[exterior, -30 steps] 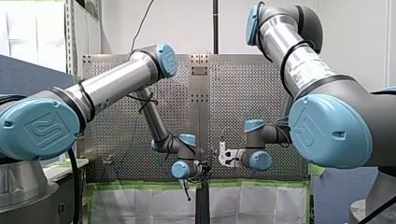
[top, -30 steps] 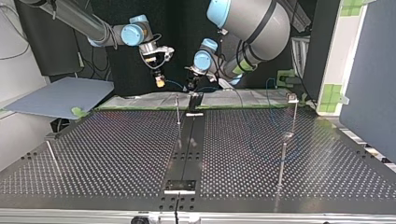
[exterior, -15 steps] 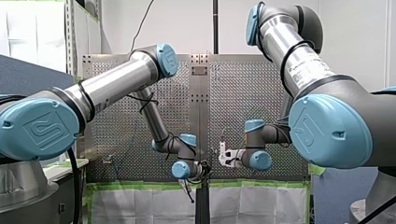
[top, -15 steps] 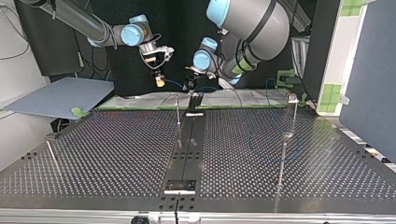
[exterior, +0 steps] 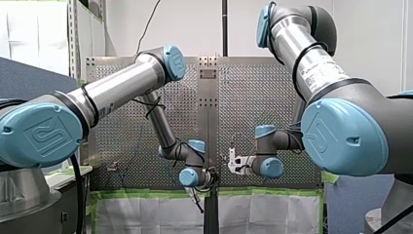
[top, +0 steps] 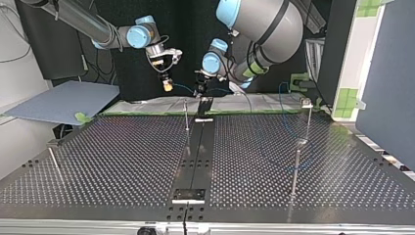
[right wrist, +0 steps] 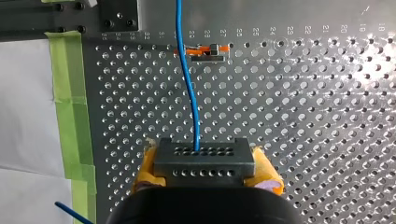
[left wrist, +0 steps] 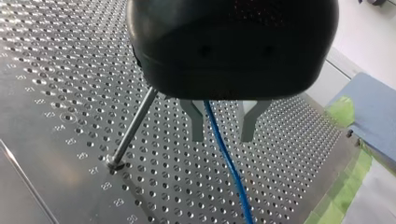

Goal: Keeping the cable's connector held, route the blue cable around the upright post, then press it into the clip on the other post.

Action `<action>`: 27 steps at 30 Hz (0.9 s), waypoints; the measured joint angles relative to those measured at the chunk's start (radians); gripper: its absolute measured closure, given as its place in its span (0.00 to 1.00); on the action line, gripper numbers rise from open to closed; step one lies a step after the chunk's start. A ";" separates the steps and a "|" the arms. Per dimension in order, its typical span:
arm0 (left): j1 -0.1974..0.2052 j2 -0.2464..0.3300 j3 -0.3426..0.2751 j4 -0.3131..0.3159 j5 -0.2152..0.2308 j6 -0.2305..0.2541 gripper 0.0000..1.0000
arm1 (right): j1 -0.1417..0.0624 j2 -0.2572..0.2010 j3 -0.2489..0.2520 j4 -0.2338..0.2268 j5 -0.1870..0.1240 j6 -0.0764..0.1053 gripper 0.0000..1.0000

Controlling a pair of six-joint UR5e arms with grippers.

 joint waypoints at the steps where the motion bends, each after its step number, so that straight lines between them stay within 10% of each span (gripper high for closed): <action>1: 0.001 0.000 0.000 0.000 0.000 0.000 0.62 | 0.000 0.000 0.000 0.000 0.000 0.000 1.00; 6: 0.003 0.000 0.000 -0.001 0.001 -0.002 0.62 | 0.000 0.000 0.000 -0.002 0.000 0.000 1.00; 13: 0.005 0.000 0.000 0.001 0.000 -0.001 1.00 | 0.000 0.000 0.000 -0.002 0.000 0.000 1.00; 27: 0.006 0.001 0.000 0.001 0.007 0.015 1.00 | -0.001 0.000 -0.001 -0.002 0.000 0.000 1.00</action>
